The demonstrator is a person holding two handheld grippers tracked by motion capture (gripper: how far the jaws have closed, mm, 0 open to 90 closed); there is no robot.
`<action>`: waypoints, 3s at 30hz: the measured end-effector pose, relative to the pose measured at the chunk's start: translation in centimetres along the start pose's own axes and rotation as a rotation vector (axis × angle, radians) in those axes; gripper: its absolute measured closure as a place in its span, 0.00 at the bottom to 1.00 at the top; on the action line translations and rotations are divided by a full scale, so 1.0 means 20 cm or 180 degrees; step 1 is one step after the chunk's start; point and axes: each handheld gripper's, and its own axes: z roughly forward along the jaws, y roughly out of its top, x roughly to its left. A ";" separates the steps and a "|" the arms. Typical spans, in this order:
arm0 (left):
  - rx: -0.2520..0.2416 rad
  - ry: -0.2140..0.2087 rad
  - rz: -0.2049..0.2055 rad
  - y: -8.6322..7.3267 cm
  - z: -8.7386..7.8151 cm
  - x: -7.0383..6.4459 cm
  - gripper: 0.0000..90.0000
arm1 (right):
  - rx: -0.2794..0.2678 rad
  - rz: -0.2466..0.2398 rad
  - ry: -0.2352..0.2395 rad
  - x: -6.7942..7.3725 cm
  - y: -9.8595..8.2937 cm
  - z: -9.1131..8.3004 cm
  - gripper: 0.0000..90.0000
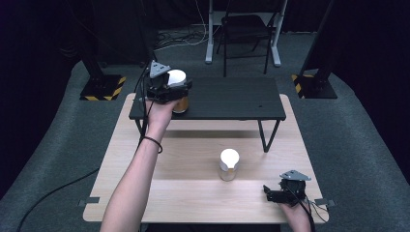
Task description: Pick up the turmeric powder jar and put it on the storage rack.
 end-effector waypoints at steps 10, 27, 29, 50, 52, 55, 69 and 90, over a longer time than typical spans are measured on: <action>0.0109 0.0021 -0.0006 0.01 -0.07 0.01 0.13 | 0.0000 0.0001 0.0001 0.00 0.00 0.00 0.02; -0.0026 -0.0125 -0.0002 -0.09 -0.29 0.04 0.09 | 0.0006 0.0005 0.0000 0.00 0.00 0.00 0.02; -0.0033 -0.0125 0.0022 -0.10 -0.31 0.04 0.09 | 0.0004 0.0004 -0.0001 0.00 0.00 0.00 0.02; -0.0039 -0.0133 0.0105 -0.34 -0.52 0.06 0.07 | 0.0002 0.0010 -0.0005 0.00 0.00 0.00 0.02; -0.0066 -0.0143 0.0107 -0.36 -0.55 0.06 0.07 | 0.0004 0.0012 -0.0007 0.00 0.00 0.00 0.02; -0.0095 -0.0149 0.0086 -0.41 -0.58 0.07 0.06 | 0.0005 0.0013 -0.0008 0.00 0.00 0.00 0.02; -0.0066 -0.0093 0.0024 -0.62 -0.71 0.08 0.03 | 0.0004 0.0016 -0.0012 0.00 0.00 0.00 0.02; -0.0002 0.0066 0.0003 -0.93 -0.82 0.06 0.03 | 0.0005 0.0020 -0.0016 0.00 0.00 0.00 0.02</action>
